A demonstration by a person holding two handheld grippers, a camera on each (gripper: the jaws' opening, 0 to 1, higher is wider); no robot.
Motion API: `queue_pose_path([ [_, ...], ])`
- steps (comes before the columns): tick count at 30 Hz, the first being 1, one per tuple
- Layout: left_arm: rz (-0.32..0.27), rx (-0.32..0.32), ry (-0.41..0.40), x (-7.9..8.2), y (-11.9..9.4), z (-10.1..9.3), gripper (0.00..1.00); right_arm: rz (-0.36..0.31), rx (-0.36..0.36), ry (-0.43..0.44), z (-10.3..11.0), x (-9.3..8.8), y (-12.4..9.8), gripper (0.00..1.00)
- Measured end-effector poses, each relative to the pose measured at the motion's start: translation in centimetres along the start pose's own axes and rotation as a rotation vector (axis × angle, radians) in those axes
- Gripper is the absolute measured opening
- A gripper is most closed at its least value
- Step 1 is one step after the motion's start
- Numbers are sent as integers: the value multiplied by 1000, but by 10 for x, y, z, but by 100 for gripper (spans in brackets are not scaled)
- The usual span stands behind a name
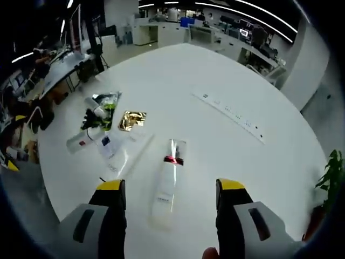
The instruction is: Arrange the skincare products in the storage area until every visible bottle or jar stands upright without overlapping.
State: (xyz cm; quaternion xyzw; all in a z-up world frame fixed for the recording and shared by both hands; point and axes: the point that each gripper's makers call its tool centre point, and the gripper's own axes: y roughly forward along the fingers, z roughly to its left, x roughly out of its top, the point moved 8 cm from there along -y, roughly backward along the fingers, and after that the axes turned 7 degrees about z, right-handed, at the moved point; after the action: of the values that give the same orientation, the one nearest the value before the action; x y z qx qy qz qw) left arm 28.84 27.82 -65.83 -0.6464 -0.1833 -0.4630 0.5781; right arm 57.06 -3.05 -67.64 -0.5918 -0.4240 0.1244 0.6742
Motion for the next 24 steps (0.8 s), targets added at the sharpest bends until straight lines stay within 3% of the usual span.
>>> queue_pose_path([
  [9,8,-12,15,0,1,-2,83,109,42,-6,-6,1,36,62],
  [24,21,-16,17,-6,4,-1,83,221,74,24,-14,-3,81,51],
])
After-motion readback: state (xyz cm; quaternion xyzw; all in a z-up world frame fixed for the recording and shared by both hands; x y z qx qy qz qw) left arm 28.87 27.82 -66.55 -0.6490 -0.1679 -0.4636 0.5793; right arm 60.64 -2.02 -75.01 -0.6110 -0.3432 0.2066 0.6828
